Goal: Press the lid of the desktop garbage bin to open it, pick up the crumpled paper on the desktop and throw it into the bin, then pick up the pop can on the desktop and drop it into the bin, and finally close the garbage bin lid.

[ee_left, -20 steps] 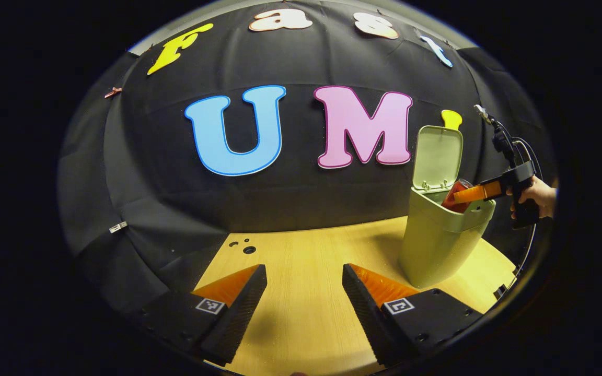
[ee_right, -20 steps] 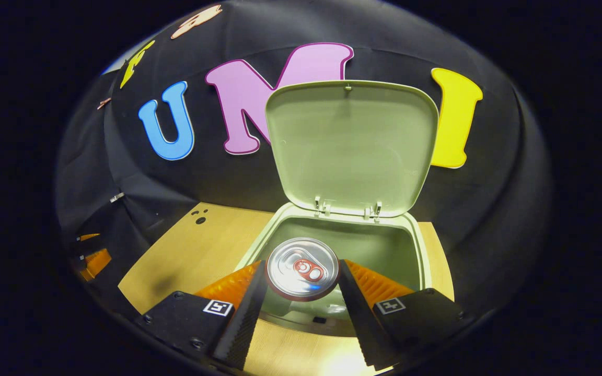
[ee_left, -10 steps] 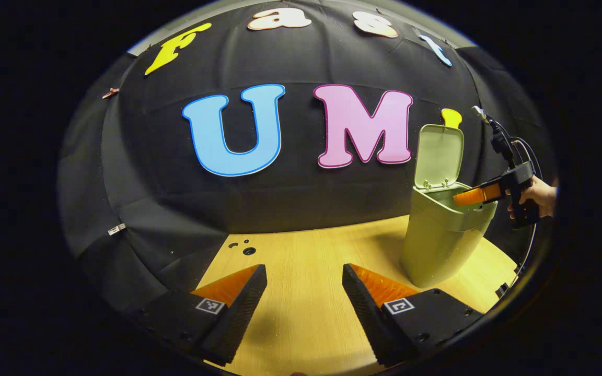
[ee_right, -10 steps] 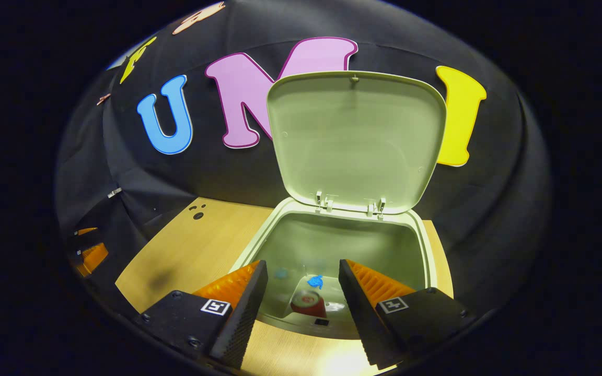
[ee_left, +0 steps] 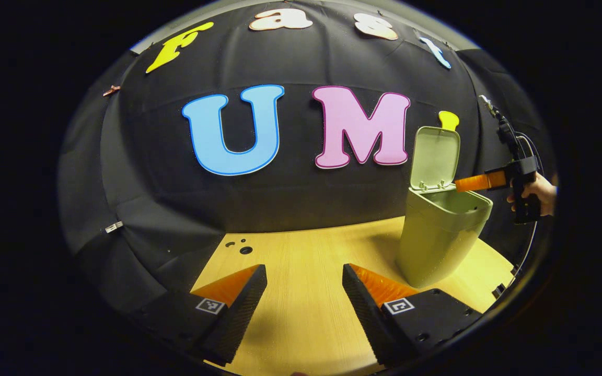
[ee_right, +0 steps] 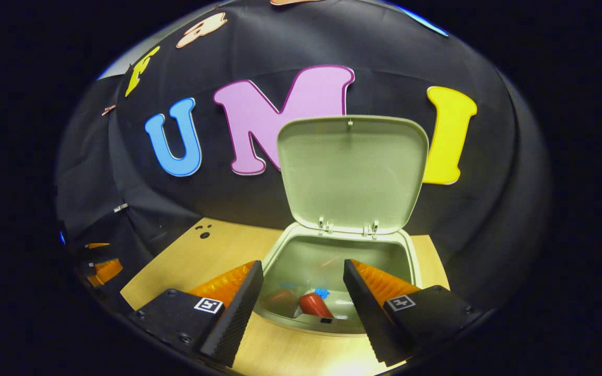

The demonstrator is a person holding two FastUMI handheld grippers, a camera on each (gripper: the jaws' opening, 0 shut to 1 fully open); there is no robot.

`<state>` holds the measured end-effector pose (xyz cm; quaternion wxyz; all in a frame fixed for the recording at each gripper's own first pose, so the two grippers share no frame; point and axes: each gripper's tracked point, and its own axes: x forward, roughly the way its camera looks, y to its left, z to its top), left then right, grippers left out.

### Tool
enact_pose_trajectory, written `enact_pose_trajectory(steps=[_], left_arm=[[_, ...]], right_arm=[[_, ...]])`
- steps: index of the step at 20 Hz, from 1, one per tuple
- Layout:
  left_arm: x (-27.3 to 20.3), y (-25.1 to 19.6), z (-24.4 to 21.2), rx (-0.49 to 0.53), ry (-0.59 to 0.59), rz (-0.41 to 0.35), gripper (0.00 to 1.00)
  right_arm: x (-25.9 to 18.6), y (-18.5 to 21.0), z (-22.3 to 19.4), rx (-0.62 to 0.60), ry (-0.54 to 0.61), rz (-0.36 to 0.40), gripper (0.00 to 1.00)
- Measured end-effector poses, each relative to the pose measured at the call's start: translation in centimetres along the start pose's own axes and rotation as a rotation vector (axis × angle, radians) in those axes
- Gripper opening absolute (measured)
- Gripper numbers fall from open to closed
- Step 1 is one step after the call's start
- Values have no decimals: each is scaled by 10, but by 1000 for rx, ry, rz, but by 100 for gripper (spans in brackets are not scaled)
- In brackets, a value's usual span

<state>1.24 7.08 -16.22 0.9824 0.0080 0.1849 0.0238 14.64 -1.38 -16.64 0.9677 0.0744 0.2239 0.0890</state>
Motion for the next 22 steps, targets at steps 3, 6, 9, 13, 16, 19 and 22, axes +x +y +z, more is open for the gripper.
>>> enact_pose_trajectory(steps=[3, 6, 9, 13, 16, 19, 22], left_arm=[[-5, -3, 0, -2, -6, -8, 94], [-11, -8, 0, -8, -11, -14, 94], [-17, -12, 0, -12, -17, -19, 95], [-26, -17, -3, -13, -18, -22, 94], [-33, -20, -7, -15, -13, -16, 94], [-37, -21, -10, -19, -7, -3, 94], [-43, -19, -11, -24, -4, 16, 94]], right_arm=[[-15, 1, 29, -29, -91, -4, 97], [-37, 4, 51, -51, -169, -27, 96], [-37, 0, 78, -57, -217, -35, 96], [-38, -6, 117, -85, -282, -65, 96], [-36, -10, 151, -112, -348, -87, 96], [-30, -15, 177, -126, -401, -111, 96], [-19, -24, 192, -128, -425, -135, 96]])
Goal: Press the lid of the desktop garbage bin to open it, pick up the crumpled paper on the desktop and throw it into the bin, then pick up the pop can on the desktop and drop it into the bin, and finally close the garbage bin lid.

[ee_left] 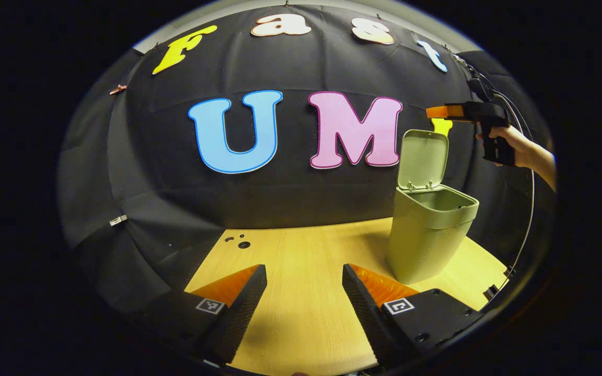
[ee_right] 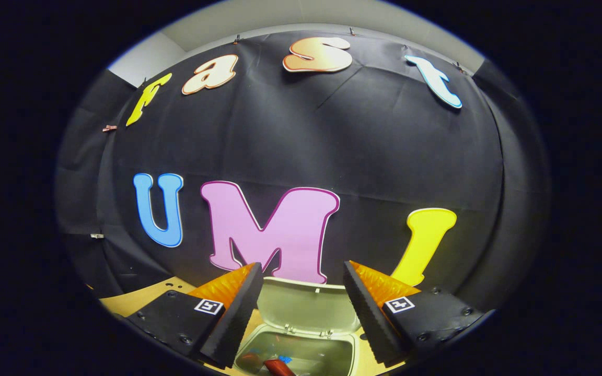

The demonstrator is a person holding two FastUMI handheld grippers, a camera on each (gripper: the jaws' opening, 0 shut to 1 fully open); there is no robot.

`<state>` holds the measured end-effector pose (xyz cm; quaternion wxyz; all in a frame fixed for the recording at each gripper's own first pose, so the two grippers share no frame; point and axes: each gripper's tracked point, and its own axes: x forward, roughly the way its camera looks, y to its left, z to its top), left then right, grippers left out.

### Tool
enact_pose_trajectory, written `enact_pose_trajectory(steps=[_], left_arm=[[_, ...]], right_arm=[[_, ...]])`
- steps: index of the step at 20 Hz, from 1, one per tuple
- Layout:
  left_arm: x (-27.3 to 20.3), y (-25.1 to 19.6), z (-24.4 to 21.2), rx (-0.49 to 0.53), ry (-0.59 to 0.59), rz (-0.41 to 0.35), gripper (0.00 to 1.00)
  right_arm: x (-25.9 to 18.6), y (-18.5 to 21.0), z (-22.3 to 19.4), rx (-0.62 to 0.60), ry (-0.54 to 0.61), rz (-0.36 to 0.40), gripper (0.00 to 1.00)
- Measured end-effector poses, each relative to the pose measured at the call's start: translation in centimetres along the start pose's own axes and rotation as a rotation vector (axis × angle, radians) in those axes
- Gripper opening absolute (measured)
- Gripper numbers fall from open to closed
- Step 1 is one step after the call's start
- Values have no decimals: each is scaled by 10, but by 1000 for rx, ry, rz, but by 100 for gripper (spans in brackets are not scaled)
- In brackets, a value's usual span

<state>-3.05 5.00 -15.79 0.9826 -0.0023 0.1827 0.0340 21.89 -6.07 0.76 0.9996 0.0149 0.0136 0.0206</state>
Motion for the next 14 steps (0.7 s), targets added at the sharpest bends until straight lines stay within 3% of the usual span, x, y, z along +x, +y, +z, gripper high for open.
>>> enact_pose_trajectory(steps=[10, 11, 14], left_arm=[[-7, 10, -2, 10, 19, 59, 94], [-7, 10, -3, 12, 20, 61, 99], [-6, 10, -2, 19, 23, 64, 94]], right_arm=[[48, -20, -28, -4, 45, -50, 96], [51, -22, -32, -2, 56, -53, 96], [57, -24, -47, 10, 95, -59, 96]])
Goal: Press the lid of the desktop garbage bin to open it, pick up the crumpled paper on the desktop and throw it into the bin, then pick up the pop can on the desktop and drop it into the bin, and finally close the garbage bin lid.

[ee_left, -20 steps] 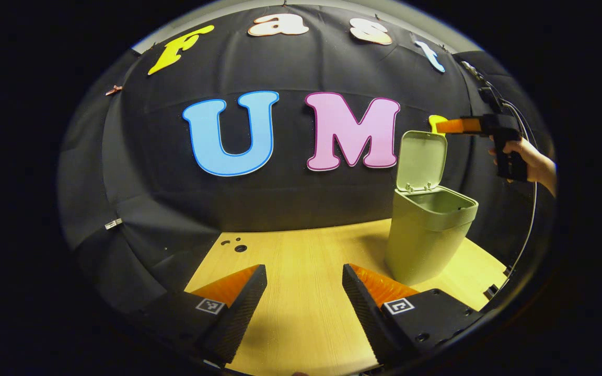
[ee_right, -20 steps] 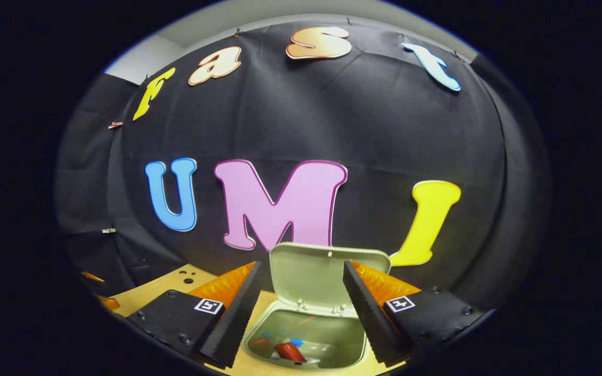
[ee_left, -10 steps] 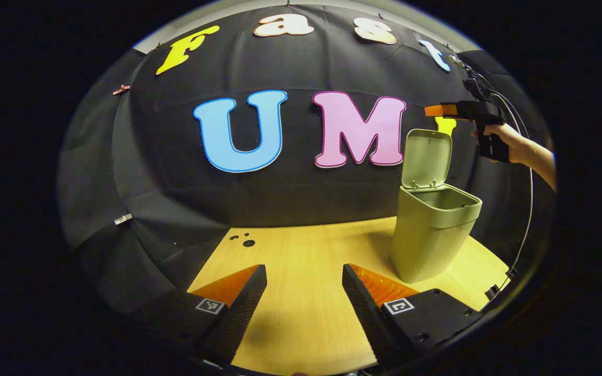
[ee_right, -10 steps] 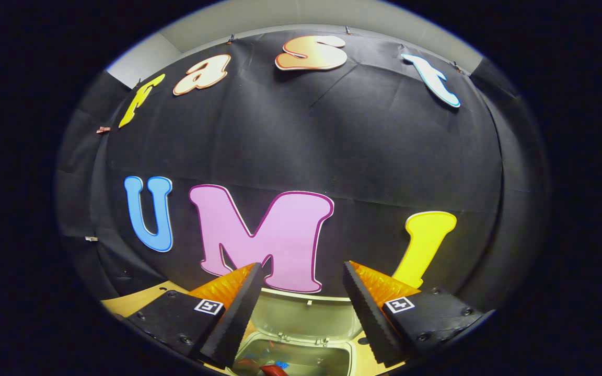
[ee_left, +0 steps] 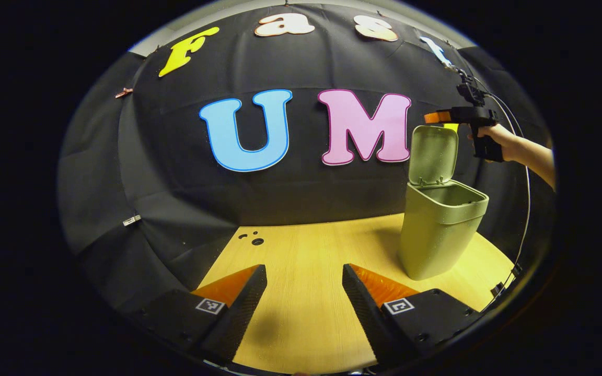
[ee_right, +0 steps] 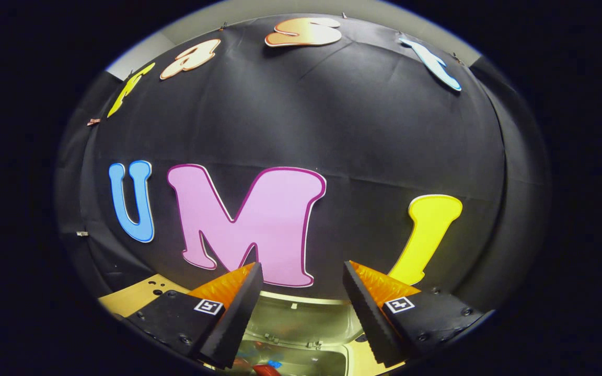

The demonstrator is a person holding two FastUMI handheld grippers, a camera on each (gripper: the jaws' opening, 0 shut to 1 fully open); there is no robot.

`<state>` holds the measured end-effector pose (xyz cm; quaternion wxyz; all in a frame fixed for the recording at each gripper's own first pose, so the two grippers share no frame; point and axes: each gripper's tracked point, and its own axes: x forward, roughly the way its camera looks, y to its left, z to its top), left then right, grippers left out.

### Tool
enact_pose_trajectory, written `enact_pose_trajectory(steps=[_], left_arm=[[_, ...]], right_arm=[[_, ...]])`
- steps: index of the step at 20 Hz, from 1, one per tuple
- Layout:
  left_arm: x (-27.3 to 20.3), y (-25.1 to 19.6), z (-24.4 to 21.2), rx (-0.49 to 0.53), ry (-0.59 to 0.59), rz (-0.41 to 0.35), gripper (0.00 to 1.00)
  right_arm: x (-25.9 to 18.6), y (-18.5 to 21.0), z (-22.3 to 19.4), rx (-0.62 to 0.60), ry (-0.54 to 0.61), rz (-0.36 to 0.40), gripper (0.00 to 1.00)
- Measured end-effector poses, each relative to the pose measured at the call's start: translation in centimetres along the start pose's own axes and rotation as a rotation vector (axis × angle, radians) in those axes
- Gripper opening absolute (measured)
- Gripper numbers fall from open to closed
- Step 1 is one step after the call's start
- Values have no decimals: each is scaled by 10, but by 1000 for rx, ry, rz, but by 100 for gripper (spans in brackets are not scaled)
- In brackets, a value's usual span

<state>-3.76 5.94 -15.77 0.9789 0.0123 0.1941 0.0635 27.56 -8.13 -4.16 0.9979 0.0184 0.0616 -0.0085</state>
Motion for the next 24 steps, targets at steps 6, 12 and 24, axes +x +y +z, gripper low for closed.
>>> enact_pose_trajectory(steps=[6, 12, 24], left_arm=[[2, -2, 1, 2, 0, -17, 95], [6, -11, -1, 8, -1, -55, 95], [13, -22, 3, 18, -19, -117, 94]], right_arm=[[-14, 0, -9, 64, 53, 8, 97], [-44, 4, -21, 109, 118, 25, 97], [-87, 22, -77, 133, 289, 64, 97]])
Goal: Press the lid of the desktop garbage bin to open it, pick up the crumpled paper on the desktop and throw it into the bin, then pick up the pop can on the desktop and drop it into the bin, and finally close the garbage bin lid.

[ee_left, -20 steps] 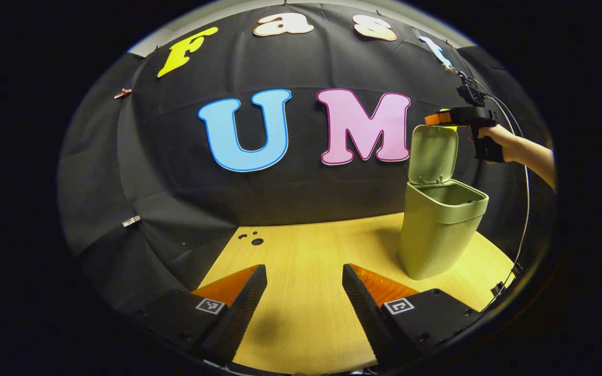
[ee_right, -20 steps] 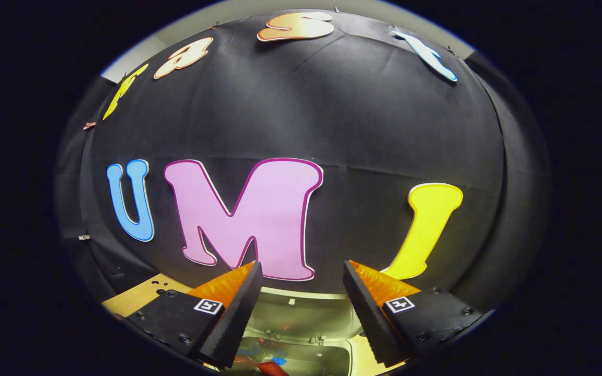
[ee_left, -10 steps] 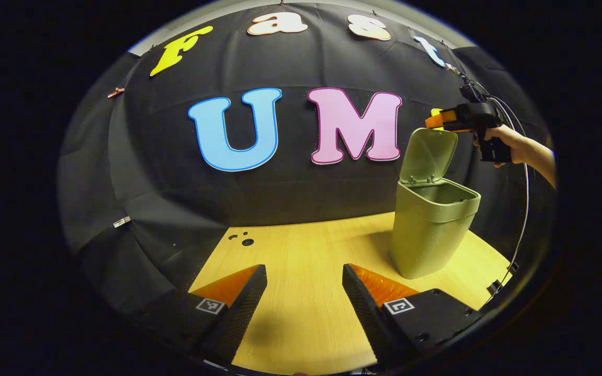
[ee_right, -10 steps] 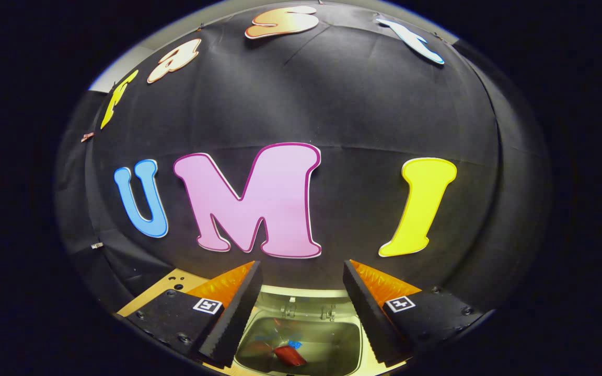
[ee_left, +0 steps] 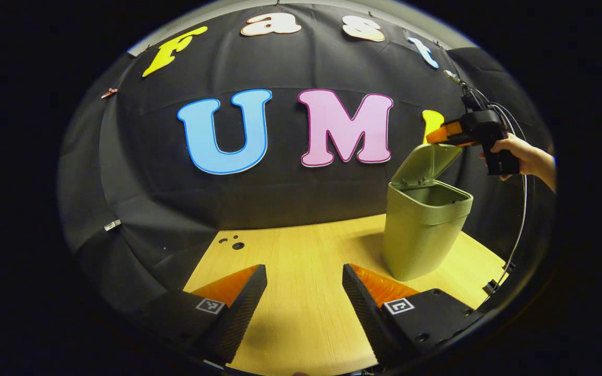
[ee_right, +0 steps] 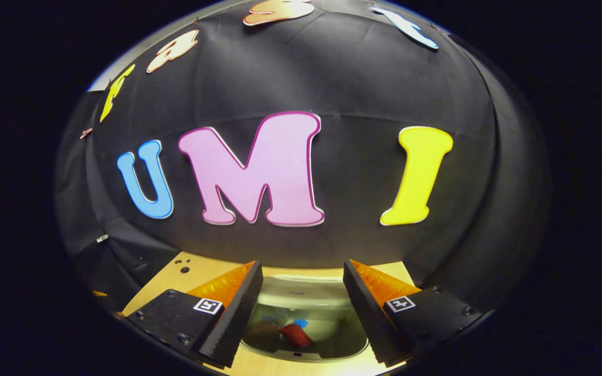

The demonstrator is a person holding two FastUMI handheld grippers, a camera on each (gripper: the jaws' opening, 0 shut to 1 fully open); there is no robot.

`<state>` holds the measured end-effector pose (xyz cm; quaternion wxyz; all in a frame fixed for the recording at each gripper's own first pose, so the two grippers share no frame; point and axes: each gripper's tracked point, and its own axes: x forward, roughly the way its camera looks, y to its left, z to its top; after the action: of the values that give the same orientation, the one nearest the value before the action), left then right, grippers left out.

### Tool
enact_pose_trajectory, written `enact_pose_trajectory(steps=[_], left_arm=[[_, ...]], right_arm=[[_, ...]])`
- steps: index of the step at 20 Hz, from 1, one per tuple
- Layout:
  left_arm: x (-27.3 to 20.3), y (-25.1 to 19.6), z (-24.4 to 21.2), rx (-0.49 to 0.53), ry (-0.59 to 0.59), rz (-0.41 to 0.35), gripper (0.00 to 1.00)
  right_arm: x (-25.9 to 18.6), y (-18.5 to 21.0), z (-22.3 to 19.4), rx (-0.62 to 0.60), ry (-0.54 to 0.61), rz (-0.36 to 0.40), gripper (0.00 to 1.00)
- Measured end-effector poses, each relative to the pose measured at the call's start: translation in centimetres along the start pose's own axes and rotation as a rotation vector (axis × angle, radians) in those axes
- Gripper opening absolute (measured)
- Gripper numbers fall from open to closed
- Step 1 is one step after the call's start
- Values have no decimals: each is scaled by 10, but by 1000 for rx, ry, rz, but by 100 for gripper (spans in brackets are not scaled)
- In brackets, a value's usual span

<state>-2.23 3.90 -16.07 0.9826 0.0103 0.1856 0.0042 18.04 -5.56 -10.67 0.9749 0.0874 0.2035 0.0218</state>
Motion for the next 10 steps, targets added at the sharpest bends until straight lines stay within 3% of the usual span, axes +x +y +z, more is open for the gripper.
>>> enact_pose_trajectory(steps=[10], left_arm=[[-1, 7, -7, -5, 9, 3, 95]], right_arm=[[-8, 8, -48, -41, 63, 3, 97]])
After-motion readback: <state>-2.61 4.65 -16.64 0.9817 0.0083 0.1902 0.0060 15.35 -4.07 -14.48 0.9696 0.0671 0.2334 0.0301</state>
